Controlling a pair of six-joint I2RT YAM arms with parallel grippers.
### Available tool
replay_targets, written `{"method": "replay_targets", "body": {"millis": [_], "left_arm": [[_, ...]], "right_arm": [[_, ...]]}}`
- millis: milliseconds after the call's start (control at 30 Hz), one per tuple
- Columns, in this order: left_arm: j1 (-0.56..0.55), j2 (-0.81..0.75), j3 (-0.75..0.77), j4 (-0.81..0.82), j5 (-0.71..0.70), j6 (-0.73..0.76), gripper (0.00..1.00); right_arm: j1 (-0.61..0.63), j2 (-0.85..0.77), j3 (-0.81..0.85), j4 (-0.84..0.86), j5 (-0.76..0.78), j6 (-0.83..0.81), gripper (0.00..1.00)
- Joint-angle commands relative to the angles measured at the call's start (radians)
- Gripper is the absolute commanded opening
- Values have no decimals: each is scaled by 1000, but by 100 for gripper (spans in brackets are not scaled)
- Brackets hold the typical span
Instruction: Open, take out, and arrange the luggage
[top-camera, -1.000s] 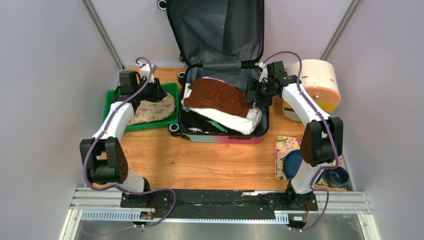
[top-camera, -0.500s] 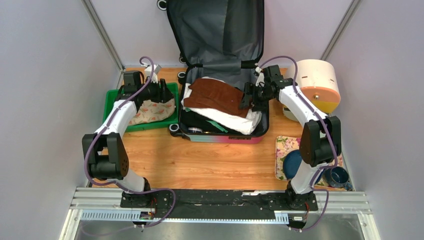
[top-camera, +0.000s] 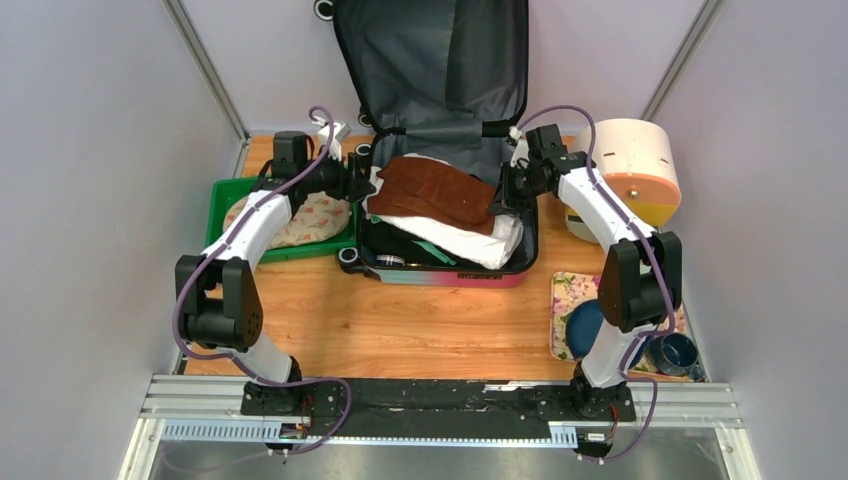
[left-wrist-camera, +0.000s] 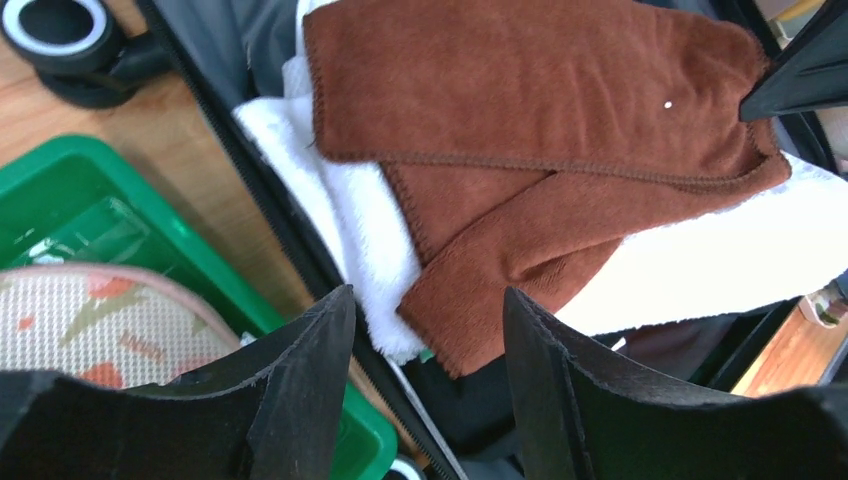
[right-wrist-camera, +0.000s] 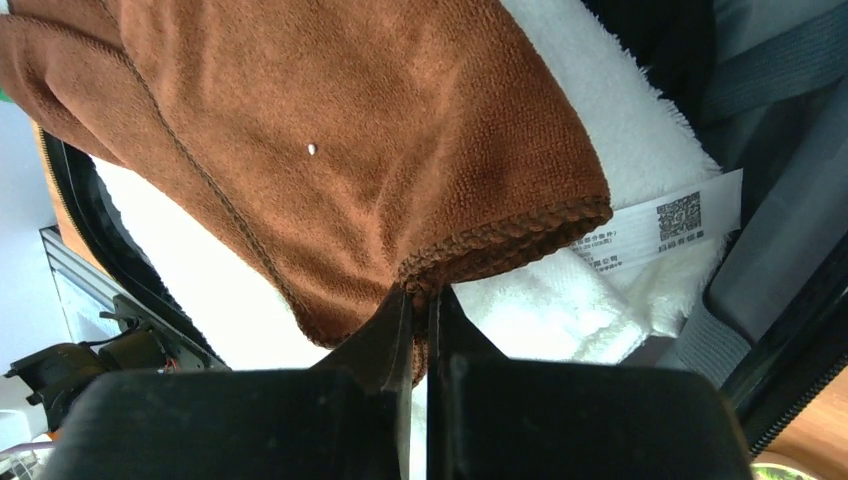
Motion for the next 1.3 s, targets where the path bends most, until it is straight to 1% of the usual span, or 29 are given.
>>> {"method": "replay_targets", "body": {"millis": [0,200,300,500,667,733,900,1033,1133,1167,1233,1267], "left_arm": [[-40,34,86,18,21,-28,65],[-107,89,151,15,27,-94,66],[-138,114,166,26,-11,-132,66],[-184,150,174,37,-59,-183,66],[-207,183,169,43,-146,-263,64],[-210,206,171,61,-143,-307,64],[-219,259,200,69,-149,-356,64],[-219,276,197,132,-114,-410,65],[-219,267,175,214,-105,-456,65],[-219,266,163,269,-100,-467,65],[-225,267,172,284,-106,-473,62],[-228,281,184,265,-106,-468,61]], "right_arm": [[-18,-38,40,-51,2,-52,0],[-72,-66,21,-118,5,-112,0],[-90,-77,11,-125,51,-130,0],[-113,-95,-9,-134,58,-139,0],[-115,-97,-23,-132,63,-144,0],[-115,-97,-22,-129,62,-144,0],[-115,-90,-11,-128,62,-143,0],[-115,-95,-17,-128,62,-146,0],[-113,-97,-22,-128,60,-146,0],[-115,-98,-22,-128,60,-144,0],[-113,-98,-19,-126,60,-146,0],[-113,-100,-17,-128,62,-146,0]]}}
